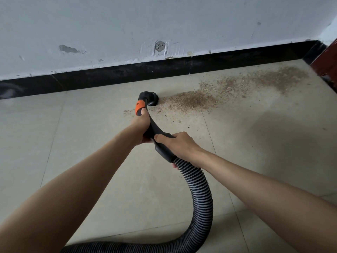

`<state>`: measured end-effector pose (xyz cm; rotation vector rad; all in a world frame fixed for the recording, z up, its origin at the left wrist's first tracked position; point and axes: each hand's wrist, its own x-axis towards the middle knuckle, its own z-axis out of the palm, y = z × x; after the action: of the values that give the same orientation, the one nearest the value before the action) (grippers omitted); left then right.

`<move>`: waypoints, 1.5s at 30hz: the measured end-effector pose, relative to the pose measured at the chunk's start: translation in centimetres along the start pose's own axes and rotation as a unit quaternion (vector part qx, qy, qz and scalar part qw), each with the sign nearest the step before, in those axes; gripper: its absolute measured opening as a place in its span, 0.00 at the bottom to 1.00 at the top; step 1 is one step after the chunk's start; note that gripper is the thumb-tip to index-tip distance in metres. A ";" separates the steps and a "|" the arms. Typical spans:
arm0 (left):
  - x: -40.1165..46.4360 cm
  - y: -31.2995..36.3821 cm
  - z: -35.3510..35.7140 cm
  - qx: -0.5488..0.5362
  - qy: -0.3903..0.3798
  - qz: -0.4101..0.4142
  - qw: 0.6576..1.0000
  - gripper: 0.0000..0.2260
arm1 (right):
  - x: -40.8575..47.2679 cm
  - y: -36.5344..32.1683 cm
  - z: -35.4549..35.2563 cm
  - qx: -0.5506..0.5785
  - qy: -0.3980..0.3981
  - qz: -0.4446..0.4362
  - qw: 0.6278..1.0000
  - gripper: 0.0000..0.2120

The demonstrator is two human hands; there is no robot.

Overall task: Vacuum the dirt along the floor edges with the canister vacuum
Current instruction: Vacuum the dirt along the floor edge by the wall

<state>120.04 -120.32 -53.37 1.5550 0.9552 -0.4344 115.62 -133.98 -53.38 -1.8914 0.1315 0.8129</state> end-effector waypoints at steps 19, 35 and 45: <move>-0.2 0.8 4.3 -0.012 -0.027 0.009 1.000 0.23 | -0.4 1.4 -3.7 0.024 0.034 0.009 0.999 0.21; 0.4 2.0 8.9 0.015 -0.057 0.025 0.998 0.24 | -0.2 3.0 -7.2 0.047 0.079 0.020 0.996 0.19; 0.7 3.3 11.9 0.028 -0.070 0.048 0.996 0.26 | 0.6 3.6 -9.5 0.064 0.098 0.027 0.993 0.21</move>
<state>125.79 -131.24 -54.54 1.5926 0.7638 -0.4987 119.01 -143.57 -54.19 -1.8499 0.3494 0.6383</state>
